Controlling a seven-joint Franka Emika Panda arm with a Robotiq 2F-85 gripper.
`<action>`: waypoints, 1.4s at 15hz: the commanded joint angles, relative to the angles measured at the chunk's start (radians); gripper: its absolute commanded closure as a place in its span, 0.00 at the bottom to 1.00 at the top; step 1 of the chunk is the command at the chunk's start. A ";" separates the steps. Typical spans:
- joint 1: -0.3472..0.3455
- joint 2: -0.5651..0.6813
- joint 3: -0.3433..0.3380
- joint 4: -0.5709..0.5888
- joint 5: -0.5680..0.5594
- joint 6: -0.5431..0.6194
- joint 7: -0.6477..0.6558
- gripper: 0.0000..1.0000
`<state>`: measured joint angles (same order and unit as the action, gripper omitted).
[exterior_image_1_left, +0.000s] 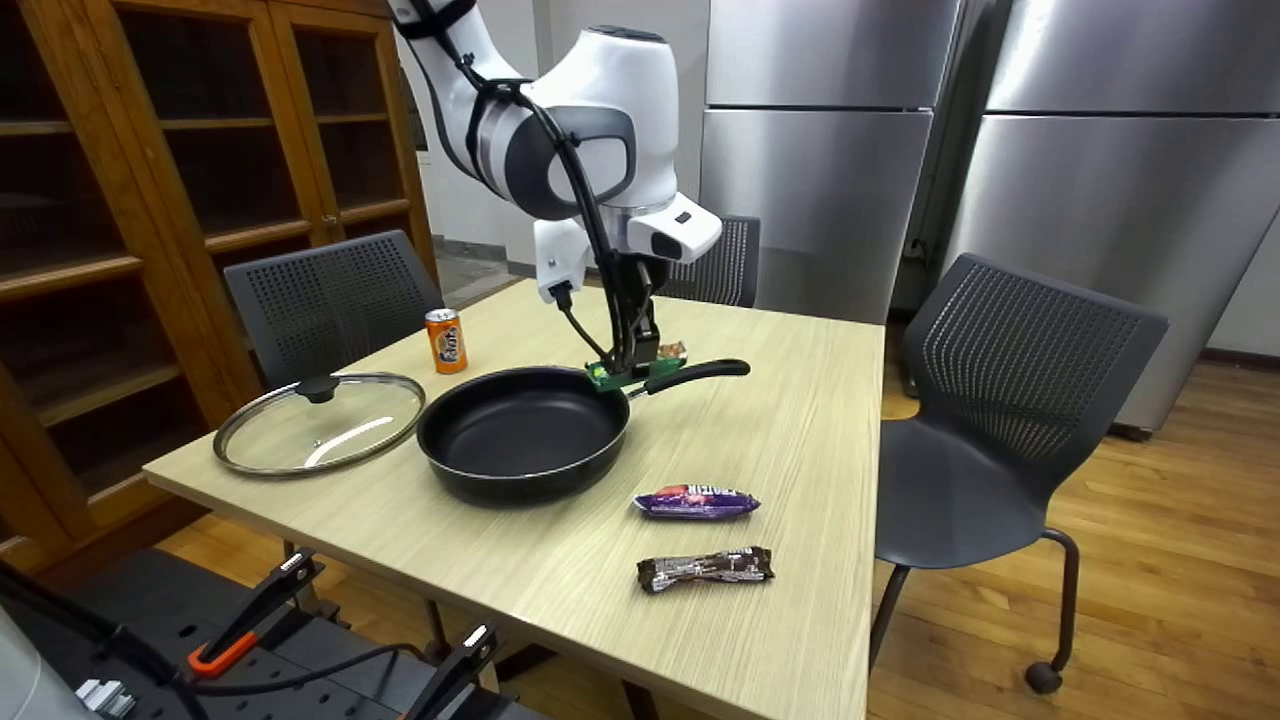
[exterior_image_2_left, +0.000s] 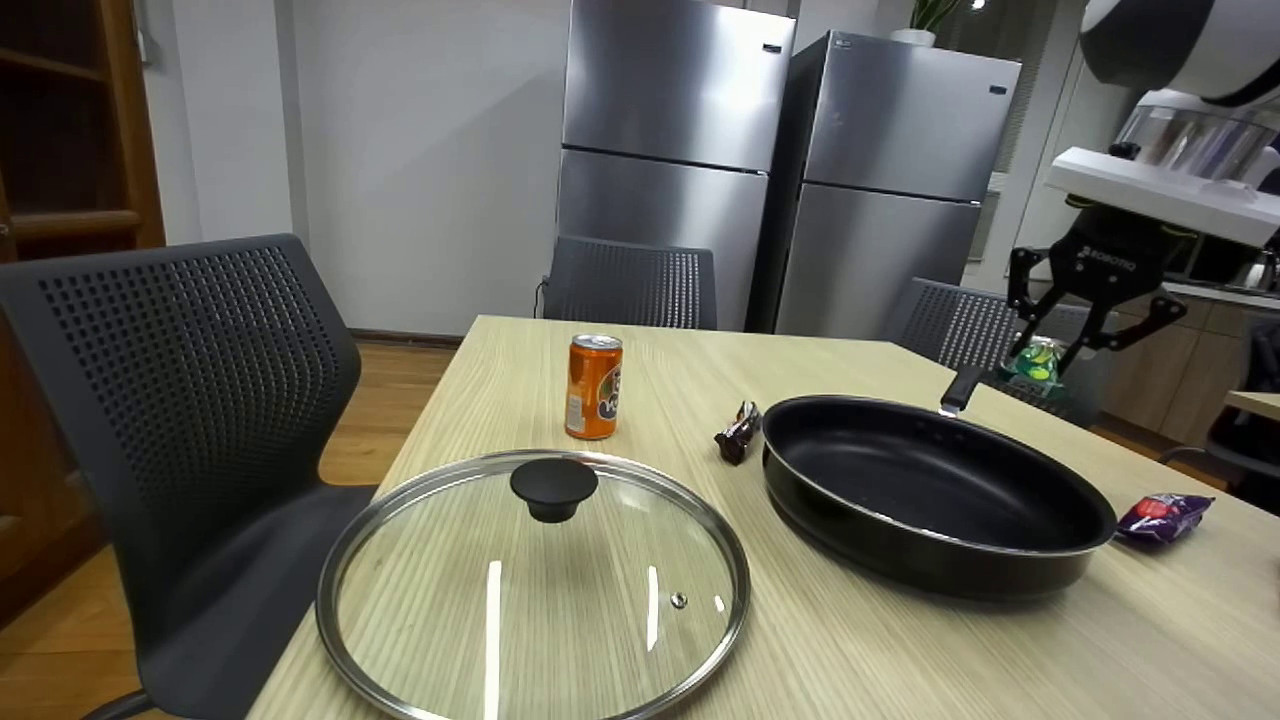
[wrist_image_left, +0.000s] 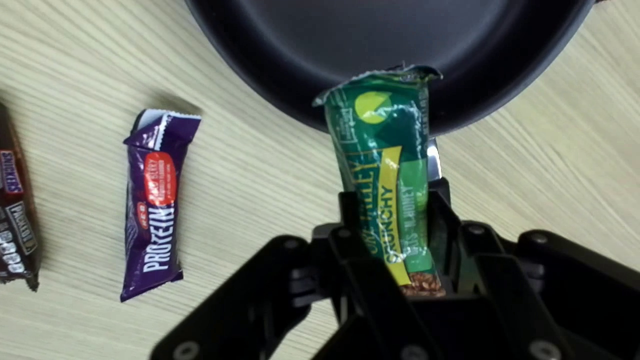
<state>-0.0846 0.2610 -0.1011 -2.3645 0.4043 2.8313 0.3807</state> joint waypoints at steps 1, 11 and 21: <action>0.040 -0.064 0.016 -0.081 -0.026 0.044 0.009 0.89; 0.157 -0.051 0.018 -0.140 -0.117 0.108 0.060 0.89; 0.235 -0.023 0.011 -0.126 -0.182 0.101 0.133 0.89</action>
<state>0.1306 0.2395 -0.0861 -2.4888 0.2591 2.9269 0.4618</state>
